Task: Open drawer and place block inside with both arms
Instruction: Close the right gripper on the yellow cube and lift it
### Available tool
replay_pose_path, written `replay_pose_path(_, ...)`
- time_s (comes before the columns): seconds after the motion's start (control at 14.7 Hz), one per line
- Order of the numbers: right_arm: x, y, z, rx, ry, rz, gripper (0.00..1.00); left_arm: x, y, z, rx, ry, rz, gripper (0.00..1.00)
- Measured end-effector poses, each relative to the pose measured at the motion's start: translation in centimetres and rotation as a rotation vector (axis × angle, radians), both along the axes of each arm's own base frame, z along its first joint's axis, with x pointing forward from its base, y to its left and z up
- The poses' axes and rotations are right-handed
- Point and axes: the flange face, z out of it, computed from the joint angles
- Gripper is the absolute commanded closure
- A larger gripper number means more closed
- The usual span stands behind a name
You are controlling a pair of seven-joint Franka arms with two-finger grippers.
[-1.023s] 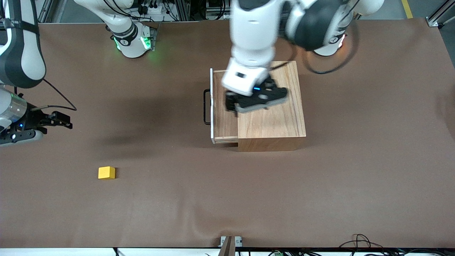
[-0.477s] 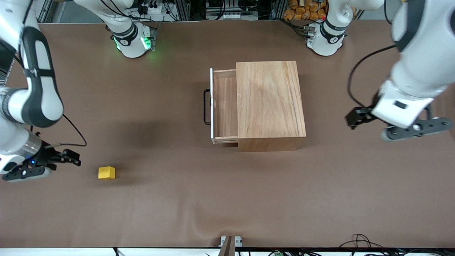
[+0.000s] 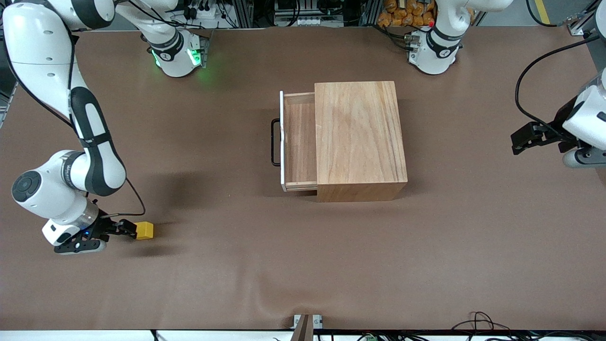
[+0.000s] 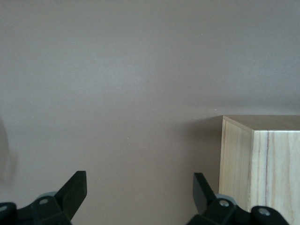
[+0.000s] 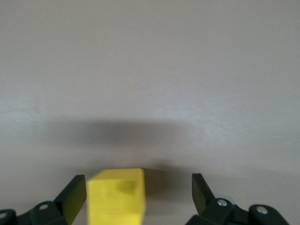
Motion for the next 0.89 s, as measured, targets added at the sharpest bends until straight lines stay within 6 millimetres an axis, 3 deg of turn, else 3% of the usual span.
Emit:
replay_pose_path(0.14,0.0,0.6,0.0,0.03,-0.001,-0.02,0.0,-0.8,0.1,0.0,-0.009,-0.004,-0.007,0.0)
replay_pose_path(0.68,-2.3,1.0,-3.7,0.039,0.053,-0.037,0.0,-2.5,0.4,1.6,-0.028,-0.026,-0.013,0.0)
replay_pose_path(0.75,-2.6,1.4,-4.2,0.027,0.028,-0.038,0.15,-2.5,0.4,1.5,-0.028,-0.025,-0.013,0.0)
replay_pose_path(0.89,-3.5,2.3,-5.7,-0.004,-0.032,-0.043,0.61,-2.4,0.4,1.3,-0.028,-0.028,-0.012,0.0)
